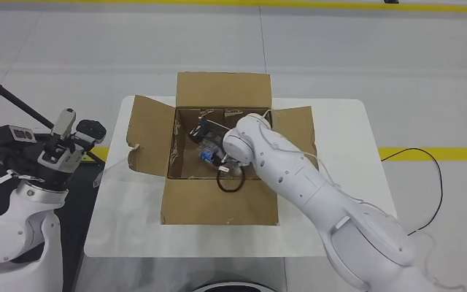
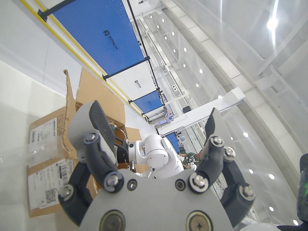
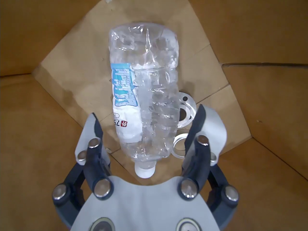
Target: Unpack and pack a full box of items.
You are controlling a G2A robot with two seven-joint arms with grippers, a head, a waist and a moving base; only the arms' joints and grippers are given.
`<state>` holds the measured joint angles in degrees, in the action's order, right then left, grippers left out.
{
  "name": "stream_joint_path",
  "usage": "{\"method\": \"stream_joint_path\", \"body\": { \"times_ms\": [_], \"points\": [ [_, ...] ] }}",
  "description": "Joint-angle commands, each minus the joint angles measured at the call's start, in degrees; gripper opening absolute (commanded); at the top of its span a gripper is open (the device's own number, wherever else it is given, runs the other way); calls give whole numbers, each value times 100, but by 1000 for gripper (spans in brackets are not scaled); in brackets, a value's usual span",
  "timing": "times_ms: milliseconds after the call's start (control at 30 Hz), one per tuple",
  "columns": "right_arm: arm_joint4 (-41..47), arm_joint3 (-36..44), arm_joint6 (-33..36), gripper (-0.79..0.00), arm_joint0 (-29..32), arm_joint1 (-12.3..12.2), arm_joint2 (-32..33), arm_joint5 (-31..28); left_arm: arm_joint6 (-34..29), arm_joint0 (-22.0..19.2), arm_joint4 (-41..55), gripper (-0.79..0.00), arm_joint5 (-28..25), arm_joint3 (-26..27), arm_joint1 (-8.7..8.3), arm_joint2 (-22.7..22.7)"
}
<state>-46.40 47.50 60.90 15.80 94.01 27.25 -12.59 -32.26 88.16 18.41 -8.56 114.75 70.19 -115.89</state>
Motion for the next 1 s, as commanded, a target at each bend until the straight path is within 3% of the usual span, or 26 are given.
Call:
{"method": "stream_joint_path", "body": {
  "times_ms": [0, 167, 300, 533, 733, 833, 967],
  "points": [
    [5, 92, -3, 0, 14, -36, 99, -26, 8, 16, -11, 0, -19, -27, -5, 15],
    [-54, 554, 2, 0, 132, -213, 453, -65, -323, 66, -279, 0, 60, -73, -52, 68],
    [-160, 1393, 120, 0, 420, -471, 925, -92, -595, 47, -511, 0, 175, -211, -95, 158],
    [-661, 3641, 621, 0, 1537, -1036, 2136, 20, -1168, -13, -848, 0, 250, -479, -176, 356],
    [-770, 5229, 793, 0, 2524, -1336, 3111, 10, -1607, -20, -989, 0, 158, -520, -239, 479],
    [-772, 5654, 897, 0, 2860, -1424, 3494, 148, -1760, -27, -1042, 0, 138, -485, -266, 548],
    [-837, 5685, 957, 0, 2878, -1433, 3522, 201, -1869, -12, -991, 0, 110, -419, -293, 618]
  ]
}}
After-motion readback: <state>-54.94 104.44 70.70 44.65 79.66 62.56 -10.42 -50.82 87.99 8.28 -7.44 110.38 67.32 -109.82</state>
